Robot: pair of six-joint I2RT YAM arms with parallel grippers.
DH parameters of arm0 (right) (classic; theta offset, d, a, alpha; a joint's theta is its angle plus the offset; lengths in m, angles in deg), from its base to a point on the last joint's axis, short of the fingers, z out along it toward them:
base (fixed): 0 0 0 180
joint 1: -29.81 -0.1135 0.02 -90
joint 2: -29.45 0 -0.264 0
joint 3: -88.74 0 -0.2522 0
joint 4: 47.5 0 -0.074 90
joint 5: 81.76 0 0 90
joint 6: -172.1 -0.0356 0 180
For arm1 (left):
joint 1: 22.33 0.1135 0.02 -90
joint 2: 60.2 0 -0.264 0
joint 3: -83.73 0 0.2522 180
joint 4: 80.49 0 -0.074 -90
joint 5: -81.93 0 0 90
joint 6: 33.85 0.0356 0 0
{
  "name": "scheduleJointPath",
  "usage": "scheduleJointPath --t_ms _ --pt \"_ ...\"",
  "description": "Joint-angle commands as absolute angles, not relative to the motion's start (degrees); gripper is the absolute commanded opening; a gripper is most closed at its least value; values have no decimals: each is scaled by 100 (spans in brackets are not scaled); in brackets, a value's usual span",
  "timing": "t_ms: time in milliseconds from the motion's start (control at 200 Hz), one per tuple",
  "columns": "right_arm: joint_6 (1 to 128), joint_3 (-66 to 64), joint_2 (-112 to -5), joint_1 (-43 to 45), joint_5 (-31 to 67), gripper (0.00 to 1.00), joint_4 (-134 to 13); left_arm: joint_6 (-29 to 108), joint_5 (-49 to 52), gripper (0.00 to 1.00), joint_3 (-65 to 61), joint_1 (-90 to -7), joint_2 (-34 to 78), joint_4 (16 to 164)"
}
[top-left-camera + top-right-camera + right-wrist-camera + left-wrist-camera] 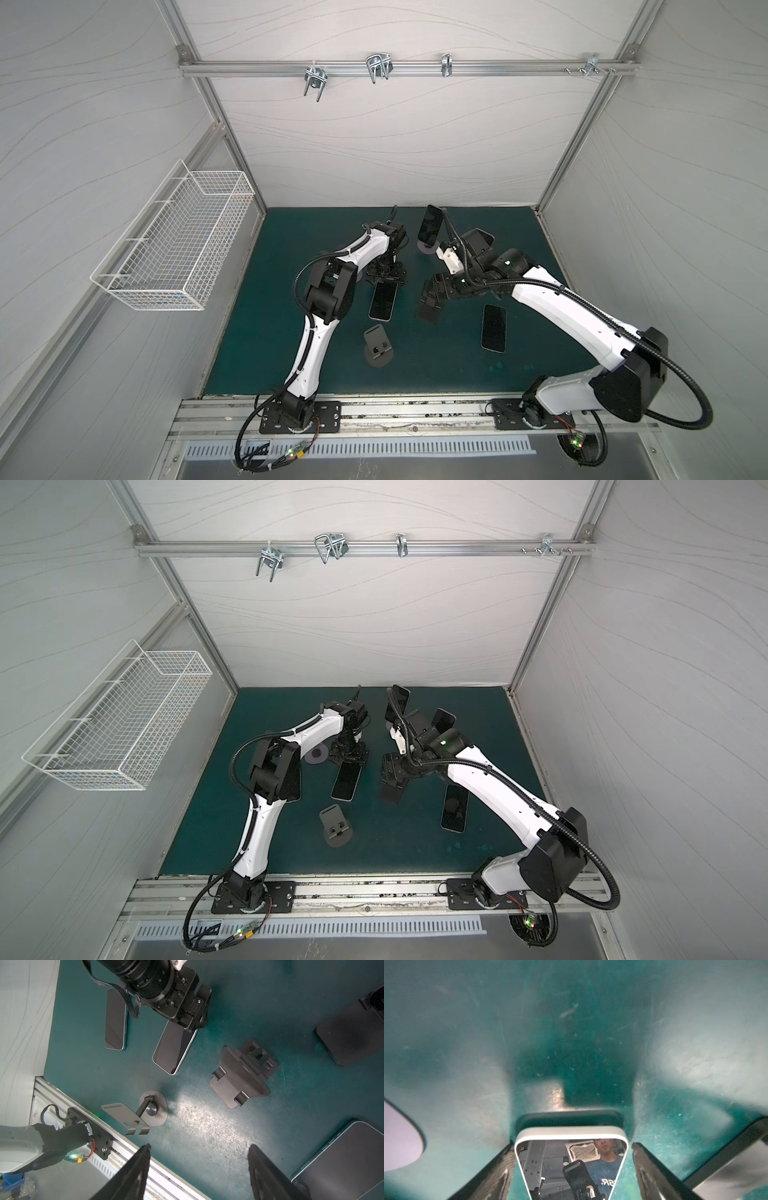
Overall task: Remove the phone from the phone stand
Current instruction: 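Lower the white-framed phone flat onto the table with the left gripper, then open the left gripper to release the white-framed phone and rise, then raise the left gripper away while the right gripper moves toward the pink-framed phone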
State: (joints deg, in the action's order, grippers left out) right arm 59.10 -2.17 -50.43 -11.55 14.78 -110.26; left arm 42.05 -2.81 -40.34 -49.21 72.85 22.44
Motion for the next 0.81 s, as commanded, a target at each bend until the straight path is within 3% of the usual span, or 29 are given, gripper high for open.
scheduleJointPath --t_ms 0,495,800 --pt "5870 -17 -4904 -1131 1514 76 -11231 4182 -212 89 -4021 -4892 6888 2316" --pt "5531 -24 -4568 -1264 1470 75 -11385 3921 -145 88 -2744 -4894 5328 2969" --pt "5236 169 -4429 -1817 1170 75 -11533 3787 -86 87 -2161 -4905 4460 3195"
